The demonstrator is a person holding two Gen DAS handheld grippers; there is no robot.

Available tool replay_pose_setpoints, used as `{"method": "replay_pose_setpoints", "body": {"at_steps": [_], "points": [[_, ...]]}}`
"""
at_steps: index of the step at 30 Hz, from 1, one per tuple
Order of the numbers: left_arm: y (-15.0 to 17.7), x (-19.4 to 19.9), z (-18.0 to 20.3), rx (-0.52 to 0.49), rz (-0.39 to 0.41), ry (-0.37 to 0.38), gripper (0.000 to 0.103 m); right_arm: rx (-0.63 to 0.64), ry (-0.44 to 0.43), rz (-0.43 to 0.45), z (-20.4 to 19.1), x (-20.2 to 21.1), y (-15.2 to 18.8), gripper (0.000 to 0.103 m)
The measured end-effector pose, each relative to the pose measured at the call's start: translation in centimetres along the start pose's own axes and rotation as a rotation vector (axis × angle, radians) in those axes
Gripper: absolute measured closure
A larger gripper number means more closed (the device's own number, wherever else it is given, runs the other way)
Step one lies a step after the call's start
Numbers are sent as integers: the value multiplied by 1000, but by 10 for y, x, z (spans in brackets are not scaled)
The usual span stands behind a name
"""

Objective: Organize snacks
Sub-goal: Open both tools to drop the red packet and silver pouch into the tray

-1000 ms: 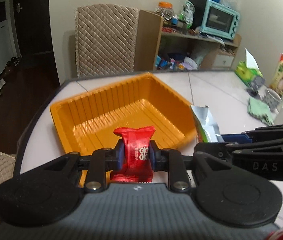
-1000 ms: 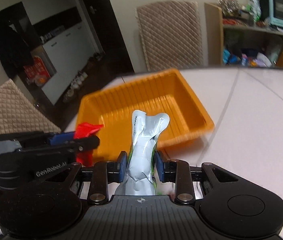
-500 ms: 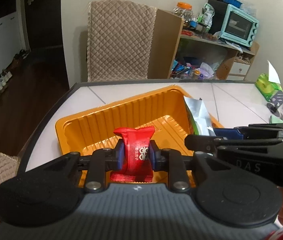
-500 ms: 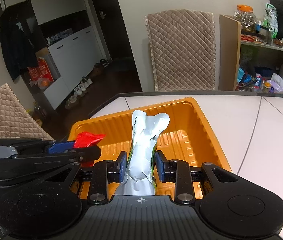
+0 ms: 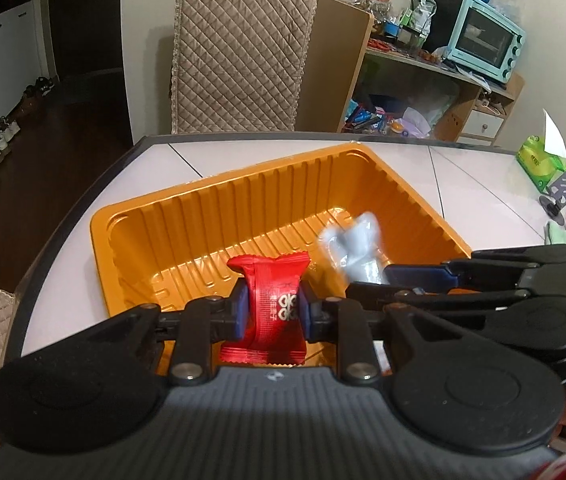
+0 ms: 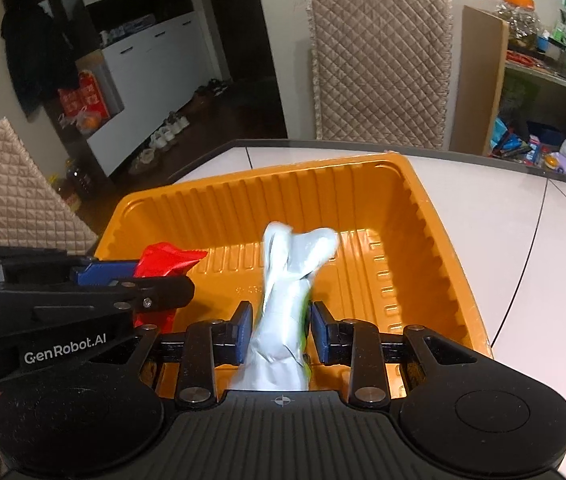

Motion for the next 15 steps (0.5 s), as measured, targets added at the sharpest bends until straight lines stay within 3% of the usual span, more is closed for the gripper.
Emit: {"method": "replay_pose_setpoints", "body": {"at_steps": [15], "points": [[-3,-5,20,-20,-8,28,80,-115,22,19,24,28,5,70]]}}
Point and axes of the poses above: each gripper's, at about its wrist camera, not at the fingertips, and x roughly against the way its jaws point, z to its right, y to its underside, the point moved 7 cm from there along -x, roughly the way its jaws point, and after that the axes turned 1 degree about x, right-handed, at the moved point
